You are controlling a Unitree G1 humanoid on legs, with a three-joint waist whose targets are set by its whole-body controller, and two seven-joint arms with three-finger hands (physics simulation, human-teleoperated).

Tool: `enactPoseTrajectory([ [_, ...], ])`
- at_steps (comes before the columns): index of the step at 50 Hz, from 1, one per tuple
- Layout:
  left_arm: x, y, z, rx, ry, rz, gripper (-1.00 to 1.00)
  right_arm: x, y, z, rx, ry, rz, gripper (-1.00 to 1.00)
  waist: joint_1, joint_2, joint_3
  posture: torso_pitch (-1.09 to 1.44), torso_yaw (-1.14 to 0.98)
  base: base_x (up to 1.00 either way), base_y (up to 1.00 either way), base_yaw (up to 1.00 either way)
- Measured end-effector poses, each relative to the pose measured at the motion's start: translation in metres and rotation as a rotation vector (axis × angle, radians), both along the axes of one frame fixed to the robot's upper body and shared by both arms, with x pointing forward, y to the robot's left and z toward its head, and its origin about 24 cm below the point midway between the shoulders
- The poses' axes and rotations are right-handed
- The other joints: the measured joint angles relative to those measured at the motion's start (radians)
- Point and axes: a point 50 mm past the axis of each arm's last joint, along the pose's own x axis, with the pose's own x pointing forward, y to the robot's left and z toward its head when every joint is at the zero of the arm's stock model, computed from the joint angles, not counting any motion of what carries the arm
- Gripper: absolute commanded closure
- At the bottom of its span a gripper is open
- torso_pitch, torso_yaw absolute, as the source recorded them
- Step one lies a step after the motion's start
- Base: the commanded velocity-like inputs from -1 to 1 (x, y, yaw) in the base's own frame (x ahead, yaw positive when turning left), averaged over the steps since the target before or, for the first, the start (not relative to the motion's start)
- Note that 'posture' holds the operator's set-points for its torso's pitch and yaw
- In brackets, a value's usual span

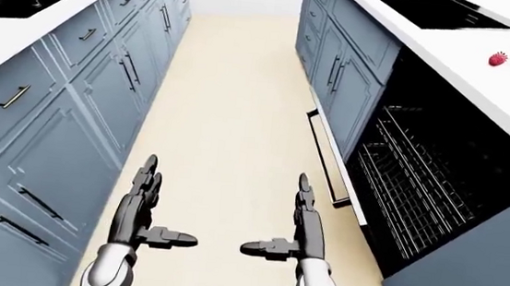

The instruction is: Close the dishwasher door

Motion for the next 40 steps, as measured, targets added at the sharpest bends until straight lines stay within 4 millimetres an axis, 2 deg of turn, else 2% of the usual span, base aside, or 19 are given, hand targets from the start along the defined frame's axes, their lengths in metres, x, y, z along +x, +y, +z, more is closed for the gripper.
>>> enactPoseTrajectory([
  [5, -0.001, 0.003, -0.001, 0.003, 0.004, 0.013, -1.0, 0.001, 0.003, 0.003, 0.005, -0.019, 0.012, -1.0, 0.009, 0.034, 0.001, 0.0, 0.0, 0.0, -0.19, 0.0],
  [8, 0.0, 0.003, 0.001, 0.004, -0.004, 0.013, -1.0, 0.002, 0.004, 0.006, 0.006, -0.031, 0.015, -1.0, 0.012, 0.068, 0.005, 0.0, 0.0, 0.0, -0.19, 0.0],
  [9, -0.001, 0.005, 0.001, 0.009, -0.002, 0.019, -1.0, 0.002, 0.006, 0.005, 0.012, -0.028, 0.021, -1.0, 0.018, 0.056, 0.009, 0.0, 0.0, 0.0, -0.19, 0.0],
  [10, -0.001, 0.007, -0.001, 0.01, 0.005, 0.026, -1.0, 0.001, 0.008, 0.003, 0.015, -0.018, 0.028, -1.0, 0.023, 0.054, 0.011, 0.0, 0.0, 0.0, -0.11, 0.0],
  [12, -0.002, 0.009, -0.005, 0.013, 0.022, 0.038, -1.0, 0.0, 0.009, -0.001, 0.018, 0.001, 0.036, -1.0, 0.027, 0.062, 0.006, 0.0, 0.0, 0.0, -0.03, 0.0],
  [13, -0.002, 0.009, -0.004, 0.012, 0.02, 0.037, -1.0, -0.001, 0.009, -0.001, 0.017, 0.001, 0.034, -1.0, 0.022, 0.058, 0.003, 0.0, 0.0, 0.0, 0.0, 0.0],
  [16, 0.0, 0.008, 0.001, 0.011, -0.008, 0.032, -1.0, 0.001, 0.007, 0.004, 0.014, -0.02, 0.028, -1.0, 0.018, 0.021, 0.009, 0.0, 0.0, 0.0, 0.0, 0.0],
  [18, 0.0, 0.007, 0.002, 0.01, -0.017, 0.028, -1.0, 0.001, 0.007, 0.006, 0.013, -0.033, 0.026, -1.0, 0.024, -0.01, 0.01, 0.0, 0.0, 0.0, -0.05, 0.0],
  [19, 0.0, 0.007, 0.002, 0.01, -0.013, 0.028, -1.0, 0.001, 0.007, 0.006, 0.014, -0.032, 0.028, -1.0, 0.023, -0.032, 0.006, 0.0, 0.0, 0.0, -0.2, 0.0],
  [20, 0.0, 0.006, -0.001, 0.006, -0.001, 0.027, -1.0, 0.001, 0.007, 0.004, 0.012, -0.024, 0.027, -1.0, 0.018, -0.033, 0.008, 0.0, 0.0, 0.0, -0.28, 0.0],
  [23, -0.002, 0.005, -0.006, 0.007, 0.026, 0.019, -1.0, -0.001, 0.005, 0.001, 0.012, -0.008, 0.019, -1.0, 0.016, -0.014, 0.012, 0.0, 0.0, 0.0, -0.3, 0.0],
  [26, -0.002, 0.007, -0.004, 0.01, 0.014, 0.026, -1.0, -0.001, 0.006, 0.002, 0.013, -0.011, 0.022, -1.0, 0.016, -0.017, 0.009, 0.0, 0.0, 0.0, -0.3, 0.0],
  [29, -0.001, 0.003, -0.001, 0.003, -0.002, 0.016, -1.0, 0.0, 0.003, 0.003, 0.005, -0.015, 0.015, -1.0, 0.01, -0.007, 0.006, 0.0, 0.0, 0.0, -0.07, 0.0],
  [32, -0.001, -0.002, 0.0, -0.003, -0.01, -0.005, -1.0, 0.0, 0.0, 0.003, -0.002, -0.016, 0.003, -1.0, 0.007, -0.014, 0.007, 0.0, 0.0, 0.0, 0.0, 0.0],
  [34, -0.001, -0.002, 0.0, -0.002, -0.005, -0.008, -1.0, 0.0, 0.001, 0.003, -0.001, -0.015, 0.004, -1.0, 0.007, -0.01, 0.007, 0.0, 0.0, 0.0, 0.0, 0.0],
  [36, -0.001, -0.001, -0.001, -0.001, -0.002, -0.005, -1.0, 0.001, 0.002, 0.004, 0.001, -0.018, 0.009, -1.0, 0.006, 0.001, 0.005, 0.0, 0.0, 0.0, -0.08, 0.0],
  [40, -0.002, 0.0, -0.002, -0.001, 0.006, 0.0, -1.0, 0.002, 0.004, 0.004, 0.002, -0.014, 0.015, -1.0, 0.015, 0.055, 0.013, 0.0, 0.0, 0.0, -0.26, 0.0],
])
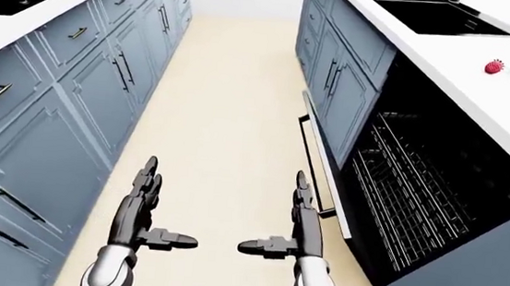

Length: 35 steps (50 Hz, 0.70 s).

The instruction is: Close the dishwasher door

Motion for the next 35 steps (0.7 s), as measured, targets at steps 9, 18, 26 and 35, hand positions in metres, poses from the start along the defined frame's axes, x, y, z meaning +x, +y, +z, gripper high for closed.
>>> enactPoseTrajectory([
  [9, 0.001, 0.007, 0.003, 0.01, -0.01, 0.029, -1.0, 0.0, 0.005, 0.001, 0.011, -0.007, 0.019, -1.0, 0.02, -0.008, -0.014, 0.0, 0.0, 0.0, -0.43, 0.0],
  [18, 0.001, -0.003, -0.002, -0.008, 0.013, -0.007, -1.0, -0.002, -0.004, -0.004, -0.007, 0.011, -0.014, -1.0, -0.002, -0.106, -0.009, 0.0, 0.0, 0.0, -0.42, 0.0],
  [26, 0.001, 0.003, 0.003, 0.0, -0.012, 0.014, -1.0, -0.002, 0.001, 0.001, 0.001, -0.006, 0.003, -1.0, 0.007, -0.047, 0.0, 0.0, 0.0, 0.0, -0.27, 0.0],
  [35, 0.001, -0.001, 0.002, -0.006, -0.006, -0.002, -1.0, -0.002, -0.001, 0.004, 0.008, -0.008, -0.004, -1.0, -0.027, -0.067, 0.002, 0.0, 0.0, 0.0, 0.0, 0.0],
])
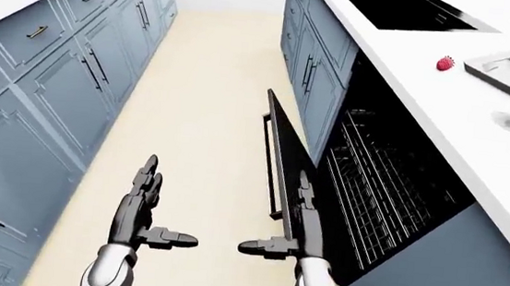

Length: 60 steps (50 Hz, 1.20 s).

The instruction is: Close the dishwasher door

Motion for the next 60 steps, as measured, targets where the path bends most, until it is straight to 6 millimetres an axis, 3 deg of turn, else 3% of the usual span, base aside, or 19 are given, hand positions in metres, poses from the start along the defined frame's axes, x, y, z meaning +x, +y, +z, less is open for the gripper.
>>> enactPoseTrajectory([
  [2, 0.0, 0.0, 0.0, 0.0, -0.001, 0.0, -1.0, 0.0, 0.001, 0.001, 0.001, -0.003, 0.006, -1.0, -0.003, 0.009, -0.001, 0.0, 0.0, 0.0, 0.0, 0.0],
  [5, 0.0, 0.001, 0.001, 0.002, -0.006, 0.002, -1.0, 0.002, 0.003, 0.003, 0.002, -0.011, 0.01, -1.0, -0.002, 0.041, -0.012, 0.0, 0.0, 0.03, 0.0, 0.0],
  [8, -0.002, 0.006, -0.005, 0.011, 0.022, 0.021, -1.0, 0.001, 0.007, -0.002, 0.01, 0.019, 0.026, -1.0, 0.018, 0.013, 0.003, 0.0, 0.0, 0.12, 0.0, 0.0],
  [13, -0.002, 0.009, -0.005, 0.014, 0.024, 0.035, -1.0, 0.003, 0.01, 0.003, 0.01, -0.001, 0.038, -1.0, 0.028, 0.017, -0.002, 0.0, 0.0, 0.14, 0.0, 0.0],
  [15, -0.001, 0.007, -0.001, 0.013, 0.002, 0.029, -1.0, 0.004, 0.009, 0.006, 0.008, -0.014, 0.036, -1.0, 0.031, -0.003, -0.001, 0.0, 0.0, 0.15, 0.0, 0.0],
  [17, 0.0, 0.005, 0.003, 0.01, -0.021, 0.022, -1.0, 0.004, 0.008, 0.007, 0.005, -0.024, 0.034, -1.0, 0.029, -0.037, -0.005, 0.0, 0.0, 0.16, 0.0, 0.0],
  [19, 0.001, 0.0, 0.001, -0.001, -0.015, 0.004, -1.0, 0.004, 0.003, 0.005, -0.006, -0.014, 0.017, -1.0, 0.017, -0.017, 0.001, 0.0, 0.0, 0.16, 0.0, 0.0],
  [23, -0.001, -0.002, -0.005, -0.002, 0.019, -0.008, -1.0, 0.001, -0.001, -0.001, -0.012, 0.019, -0.006, -1.0, 0.013, -0.007, 0.003, 0.0, 0.0, 0.15, 0.0, 0.0],
  [26, -0.001, 0.001, -0.002, 0.001, 0.008, 0.003, -1.0, 0.001, 0.001, 0.001, -0.009, 0.006, 0.0, -1.0, 0.013, 0.037, 0.013, 0.0, 0.0, 0.15, 0.0, 0.0],
  [28, 0.0, 0.002, 0.001, 0.002, -0.006, 0.008, -1.0, 0.002, 0.002, 0.004, -0.007, -0.007, 0.006, -1.0, 0.013, 0.08, 0.01, 0.0, 0.0, 0.16, 0.0, 0.0],
  [34, -0.003, 0.01, -0.005, 0.013, 0.022, 0.04, -1.0, 0.0, 0.01, -0.003, 0.012, 0.024, 0.041, -1.0, 0.036, 0.063, 0.002, 0.0, 0.0, 0.15, 0.0, 0.0],
  [39, 0.0, 0.006, 0.002, 0.008, -0.01, 0.024, -1.0, 0.002, 0.006, 0.005, 0.003, -0.016, 0.023, -1.0, 0.039, 0.007, 0.005, 0.0, 0.0, 0.09, 0.0, 0.0],
  [41, 0.001, 0.006, 0.007, 0.008, -0.036, 0.021, -1.0, 0.003, 0.006, 0.009, 0.006, -0.039, 0.024, -1.0, 0.045, -0.033, -0.002, 0.0, 0.0, 0.0, 0.0, 0.0],
  [43, 0.001, 0.002, 0.003, -0.001, -0.02, 0.012, -1.0, 0.002, 0.003, 0.006, -0.001, -0.026, 0.018, -1.0, 0.04, -0.016, 0.003, 0.0, 0.0, 0.0, 0.0, 0.0],
  [48, -0.002, 0.002, -0.005, 0.0, 0.029, 0.005, -1.0, 0.0, 0.002, -0.003, 0.001, 0.026, 0.006, -1.0, 0.028, 0.011, -0.009, 0.0, 0.0, 0.0, 0.0, 0.0],
  [60, 0.0, 0.005, -0.001, 0.004, 0.004, 0.019, -1.0, 0.014, 0.01, 0.015, 0.003, -0.019, 0.014, -1.0, 0.023, 0.01, -0.026, 0.0, 0.0, 0.0, 0.0, 0.0],
])
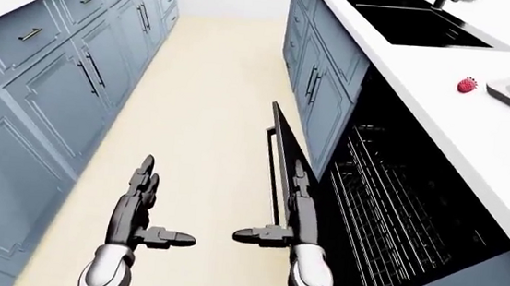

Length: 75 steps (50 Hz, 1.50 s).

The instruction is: Close the dishwasher door

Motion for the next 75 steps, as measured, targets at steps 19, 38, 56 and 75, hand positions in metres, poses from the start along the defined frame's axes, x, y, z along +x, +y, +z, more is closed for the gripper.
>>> enactPoseTrajectory([
  [19, 0.002, 0.006, 0.003, -0.026, 0.011, 0.026, -1.0, 0.055, 0.09, 0.002, -0.055, 0.082, 0.228, -1.0, 0.001, 0.017, 0.002, 0.0, 0.0, 0.0, 0.0, 0.0],
  [38, 0.001, 0.005, 0.004, -0.038, 0.019, 0.017, -1.0, 0.065, 0.099, -0.083, -0.017, 0.305, 0.248, -1.0, -0.005, 0.029, -0.01, 0.0, 0.0, 0.0, 0.0, 0.0],
  [56, -0.001, 0.004, 0.005, -0.043, 0.019, -0.002, -1.0, 0.018, 0.081, -0.134, 0.008, 0.538, 0.231, -1.0, 0.002, 0.015, -0.01, 0.01, 0.0, 0.0, 0.0, 0.0],
  [75, -0.001, 0.004, 0.009, -0.036, -0.004, -0.007, -1.0, 0.015, 0.066, -0.14, -0.047, 0.559, 0.171, -1.0, 0.004, 0.008, 0.06, 0.12, 0.0, 0.0, 0.0, 0.0],
])
